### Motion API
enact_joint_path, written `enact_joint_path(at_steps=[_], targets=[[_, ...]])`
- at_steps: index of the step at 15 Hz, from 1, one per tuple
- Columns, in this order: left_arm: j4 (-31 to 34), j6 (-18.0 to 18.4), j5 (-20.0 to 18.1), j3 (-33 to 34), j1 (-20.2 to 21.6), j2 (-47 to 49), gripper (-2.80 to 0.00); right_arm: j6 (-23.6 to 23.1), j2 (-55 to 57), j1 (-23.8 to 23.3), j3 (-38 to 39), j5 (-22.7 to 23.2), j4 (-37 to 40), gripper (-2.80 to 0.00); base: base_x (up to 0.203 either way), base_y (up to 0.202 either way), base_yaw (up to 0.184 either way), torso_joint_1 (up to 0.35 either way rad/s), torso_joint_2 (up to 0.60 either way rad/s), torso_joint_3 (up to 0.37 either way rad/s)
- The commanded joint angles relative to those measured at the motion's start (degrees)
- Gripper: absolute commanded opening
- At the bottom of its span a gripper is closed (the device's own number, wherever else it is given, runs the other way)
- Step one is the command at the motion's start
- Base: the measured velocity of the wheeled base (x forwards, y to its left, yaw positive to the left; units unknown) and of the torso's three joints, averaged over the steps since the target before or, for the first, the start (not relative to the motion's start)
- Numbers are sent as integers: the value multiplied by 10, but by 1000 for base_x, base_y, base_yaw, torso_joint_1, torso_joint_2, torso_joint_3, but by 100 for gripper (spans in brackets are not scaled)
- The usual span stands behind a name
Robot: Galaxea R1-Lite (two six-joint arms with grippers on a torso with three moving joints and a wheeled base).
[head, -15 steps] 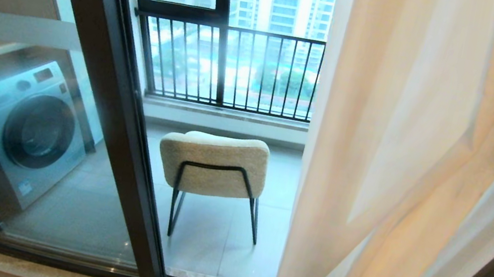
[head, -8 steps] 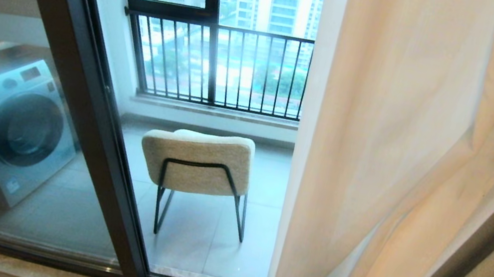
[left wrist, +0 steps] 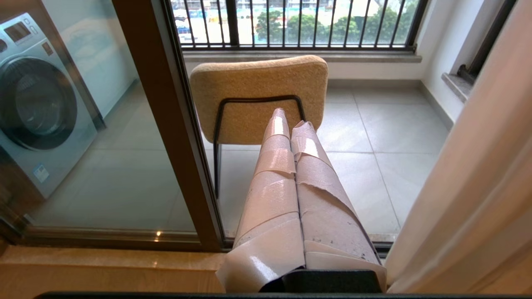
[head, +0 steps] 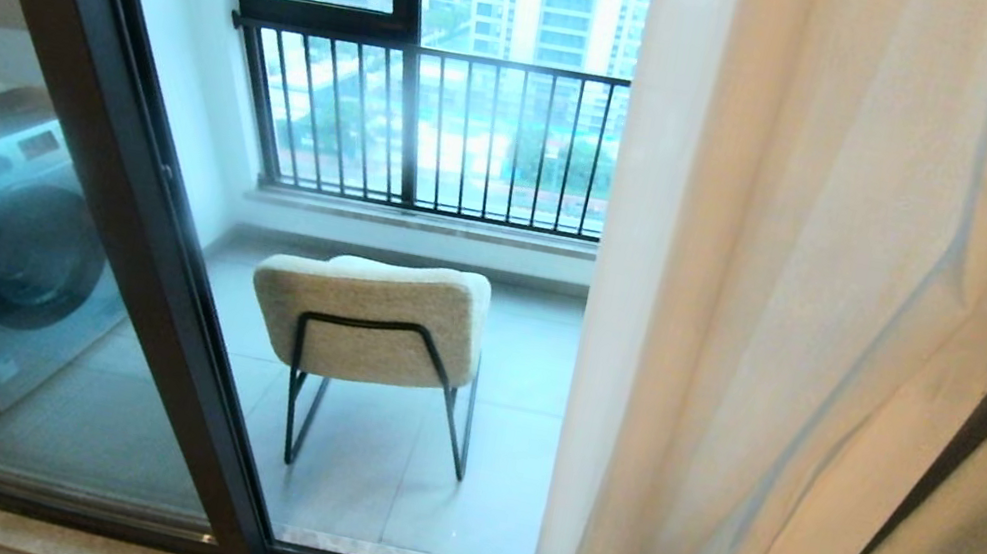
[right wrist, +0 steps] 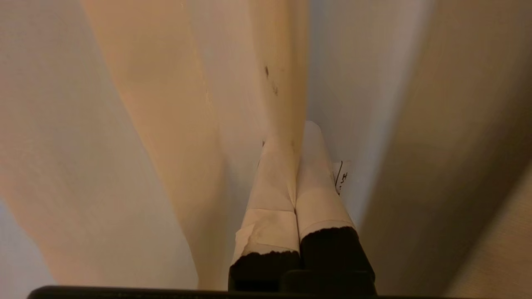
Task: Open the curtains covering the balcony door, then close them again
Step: Pull the inner curtains open on both sides
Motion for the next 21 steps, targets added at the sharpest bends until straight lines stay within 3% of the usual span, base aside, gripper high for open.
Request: enact_joint_path(at_steps=[1,12,21], targets=[[0,1,0,0,0,0,-280,-1,-1,0,0,0,-4,-280,0,0,0,0,0,0],[-1,1,0,0,0,0,-280,0,10,0,-20,1,-3,-280,0,0,0,0,0,0],[-1,1,0,0,1,0,-280,5,34,-3,-149,27,21,-280,0,0,0,0,0,0]])
